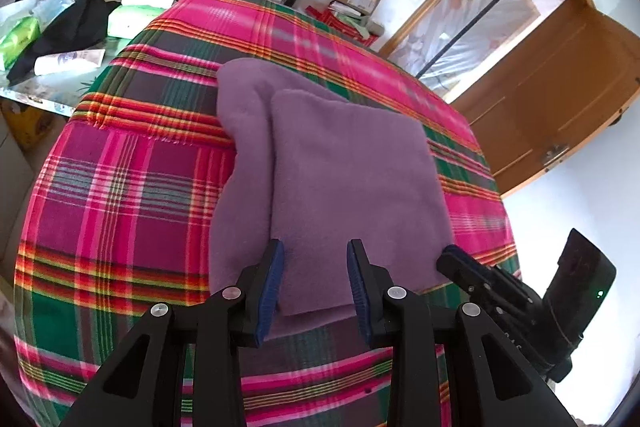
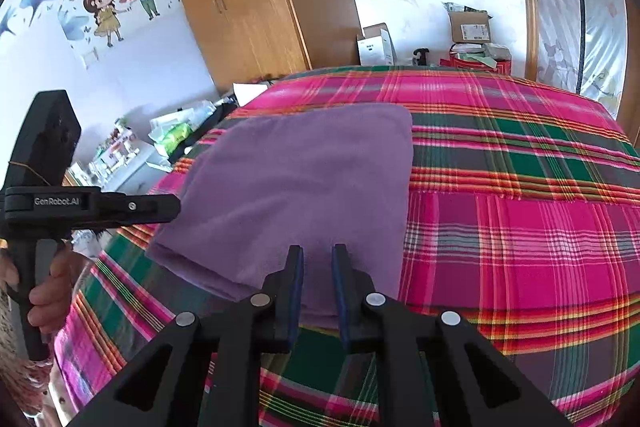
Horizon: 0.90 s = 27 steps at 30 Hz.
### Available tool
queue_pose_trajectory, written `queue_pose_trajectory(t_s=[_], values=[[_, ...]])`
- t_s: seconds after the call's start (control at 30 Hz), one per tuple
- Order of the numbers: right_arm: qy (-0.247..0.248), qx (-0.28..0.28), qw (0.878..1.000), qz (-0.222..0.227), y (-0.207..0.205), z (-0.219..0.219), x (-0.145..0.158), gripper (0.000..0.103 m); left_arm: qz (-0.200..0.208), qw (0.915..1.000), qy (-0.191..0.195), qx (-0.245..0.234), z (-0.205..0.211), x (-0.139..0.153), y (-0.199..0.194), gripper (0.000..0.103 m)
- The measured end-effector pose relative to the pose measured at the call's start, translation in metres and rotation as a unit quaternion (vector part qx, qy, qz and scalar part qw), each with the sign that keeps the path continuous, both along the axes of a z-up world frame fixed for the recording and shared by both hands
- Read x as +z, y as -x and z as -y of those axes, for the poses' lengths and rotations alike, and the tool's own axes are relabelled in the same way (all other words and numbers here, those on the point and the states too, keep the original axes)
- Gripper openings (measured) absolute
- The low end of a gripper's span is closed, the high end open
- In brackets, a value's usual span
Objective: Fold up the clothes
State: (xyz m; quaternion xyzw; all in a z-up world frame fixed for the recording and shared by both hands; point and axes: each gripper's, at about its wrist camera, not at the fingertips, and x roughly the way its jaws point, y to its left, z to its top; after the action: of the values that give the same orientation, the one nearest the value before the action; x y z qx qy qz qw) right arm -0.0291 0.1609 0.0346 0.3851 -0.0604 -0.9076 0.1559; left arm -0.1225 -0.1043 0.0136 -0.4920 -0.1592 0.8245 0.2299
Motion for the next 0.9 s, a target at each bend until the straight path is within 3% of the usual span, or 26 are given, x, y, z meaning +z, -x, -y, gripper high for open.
queue_pose_trajectory(t_s=[0.33, 0.53, 0.63, 0.77, 0.83, 0.9], values=[[-0.007, 0.001, 1.0, 0.013, -0.001, -0.005, -0.013, 0.013, 0.02, 0.9998, 0.003, 0.009, 0.006, -0.018, 0.004, 0.033], [-0.002, -0.006, 1.0, 0.024, -0.003, -0.007, -0.013, 0.013, 0.026, 0.9995, -0.001, 0.017, 0.011, -0.016, 0.001, 0.035], [-0.004, -0.016, 0.999, 0.035, -0.011, -0.008, -0.006, 0.015, 0.018, 0.9995, 0.016, 0.019, 0.012, -0.008, -0.008, 0.035], [-0.013, -0.021, 0.998, 0.053, -0.022, -0.005, 0.001, 0.031, 0.015, 0.9992, 0.03, 0.022, 0.011, 0.002, -0.025, 0.039], [-0.015, -0.02, 0.998, 0.058, -0.028, -0.001, 0.002, 0.033, 0.008, 0.9986, 0.045, 0.025, 0.009, 0.006, -0.038, 0.046], [-0.019, -0.018, 0.998, 0.062, -0.033, 0.004, 0.002, 0.033, -0.003, 0.9973, 0.068, 0.028, 0.005, 0.009, -0.05, 0.046]])
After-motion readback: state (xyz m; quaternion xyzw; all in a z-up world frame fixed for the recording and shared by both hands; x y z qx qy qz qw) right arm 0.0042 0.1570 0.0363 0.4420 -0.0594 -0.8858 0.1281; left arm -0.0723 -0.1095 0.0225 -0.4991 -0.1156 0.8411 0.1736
